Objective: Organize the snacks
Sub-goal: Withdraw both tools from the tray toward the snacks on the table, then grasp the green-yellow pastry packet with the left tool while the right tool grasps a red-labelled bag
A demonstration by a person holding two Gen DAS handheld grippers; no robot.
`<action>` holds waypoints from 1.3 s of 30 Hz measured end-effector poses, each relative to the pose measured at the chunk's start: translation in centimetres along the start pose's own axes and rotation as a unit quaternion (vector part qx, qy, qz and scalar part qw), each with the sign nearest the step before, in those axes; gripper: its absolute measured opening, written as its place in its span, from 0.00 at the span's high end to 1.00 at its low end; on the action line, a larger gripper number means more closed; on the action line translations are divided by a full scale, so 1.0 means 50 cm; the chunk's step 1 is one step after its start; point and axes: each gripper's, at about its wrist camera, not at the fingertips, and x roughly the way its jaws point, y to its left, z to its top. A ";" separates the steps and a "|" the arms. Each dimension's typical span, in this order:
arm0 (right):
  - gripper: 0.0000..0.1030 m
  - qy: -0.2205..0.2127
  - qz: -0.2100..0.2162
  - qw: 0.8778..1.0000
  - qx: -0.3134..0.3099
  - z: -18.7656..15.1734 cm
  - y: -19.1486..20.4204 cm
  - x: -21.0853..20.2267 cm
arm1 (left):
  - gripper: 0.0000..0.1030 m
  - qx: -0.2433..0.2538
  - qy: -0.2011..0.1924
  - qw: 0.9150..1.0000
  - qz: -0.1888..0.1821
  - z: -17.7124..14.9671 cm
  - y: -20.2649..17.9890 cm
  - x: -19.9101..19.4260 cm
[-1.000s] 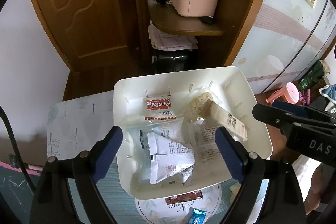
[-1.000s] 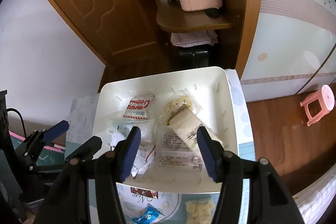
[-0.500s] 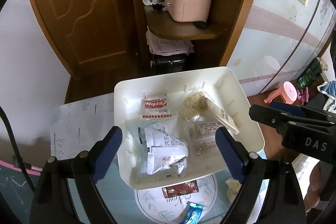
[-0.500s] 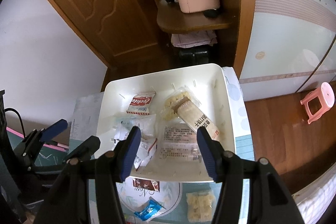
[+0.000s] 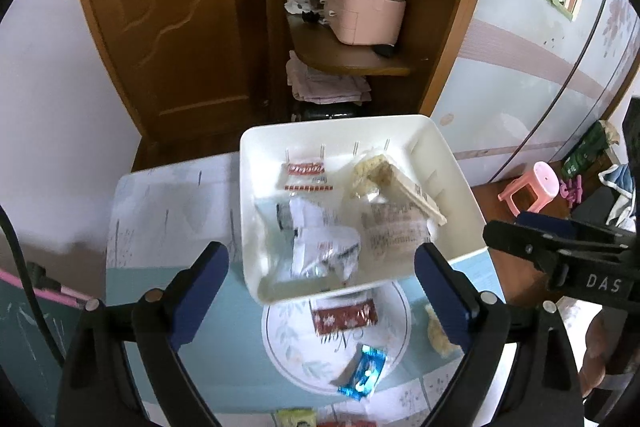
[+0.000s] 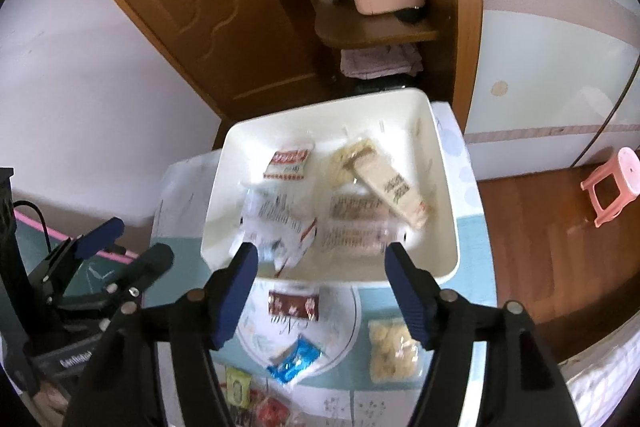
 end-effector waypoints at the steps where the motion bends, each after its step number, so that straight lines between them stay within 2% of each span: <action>1: 0.35 0.003 0.002 1.000 -0.002 -0.013 0.002 -0.001 | 0.07 -0.003 -0.001 1.000 0.000 -0.012 0.005 -0.009; 8: 0.35 0.041 0.012 0.998 -0.039 -0.120 0.029 0.006 | 0.05 -0.012 0.009 1.000 0.000 -0.115 0.029 -0.049; 15: 0.35 0.087 0.017 0.994 -0.068 -0.246 0.046 0.039 | 0.05 -0.025 0.041 0.999 0.014 -0.240 0.046 -0.047; 24: 0.35 0.143 0.018 0.986 -0.088 -0.386 0.055 0.101 | 0.06 -0.090 0.085 0.992 0.025 -0.364 0.077 -0.004; 27: 0.35 0.157 0.016 0.982 -0.100 -0.418 0.060 0.123 | 0.06 -0.106 0.129 0.986 0.013 -0.401 0.086 0.042; 29: 0.35 0.163 0.014 0.980 -0.110 -0.435 0.067 0.135 | 0.06 -0.113 0.146 0.983 0.011 -0.423 0.087 0.061; 39: 0.35 0.174 0.013 0.971 -0.164 -0.478 0.123 0.187 | 0.08 -0.135 0.183 0.974 0.003 -0.468 0.104 0.137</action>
